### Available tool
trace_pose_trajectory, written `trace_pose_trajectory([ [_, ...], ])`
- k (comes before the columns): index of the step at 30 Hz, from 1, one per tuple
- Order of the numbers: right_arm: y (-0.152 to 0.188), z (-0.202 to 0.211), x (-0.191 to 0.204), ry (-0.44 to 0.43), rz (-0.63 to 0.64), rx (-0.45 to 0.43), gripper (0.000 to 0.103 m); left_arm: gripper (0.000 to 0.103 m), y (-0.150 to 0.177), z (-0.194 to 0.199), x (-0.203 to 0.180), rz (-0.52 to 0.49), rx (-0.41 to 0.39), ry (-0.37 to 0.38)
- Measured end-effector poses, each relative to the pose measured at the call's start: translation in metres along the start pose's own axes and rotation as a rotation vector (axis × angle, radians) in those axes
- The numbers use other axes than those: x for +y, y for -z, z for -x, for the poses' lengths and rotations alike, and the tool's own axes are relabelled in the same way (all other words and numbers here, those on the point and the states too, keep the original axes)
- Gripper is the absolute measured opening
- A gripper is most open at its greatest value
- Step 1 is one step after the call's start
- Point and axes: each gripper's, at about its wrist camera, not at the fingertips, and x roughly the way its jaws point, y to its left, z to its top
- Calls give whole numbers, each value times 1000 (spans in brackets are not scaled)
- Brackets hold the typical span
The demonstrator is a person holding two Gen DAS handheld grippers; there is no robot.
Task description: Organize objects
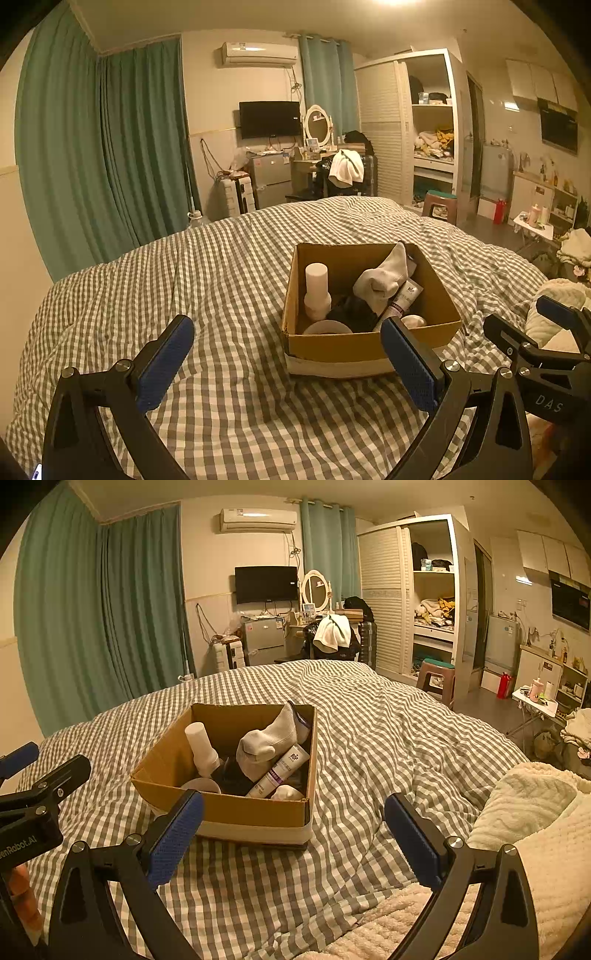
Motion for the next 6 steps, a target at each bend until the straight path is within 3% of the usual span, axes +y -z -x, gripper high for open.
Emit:
trace_pose_trajectory([
  [6, 2, 0, 0, 4, 4, 4, 98, 103, 2, 0, 3, 23, 1, 13],
])
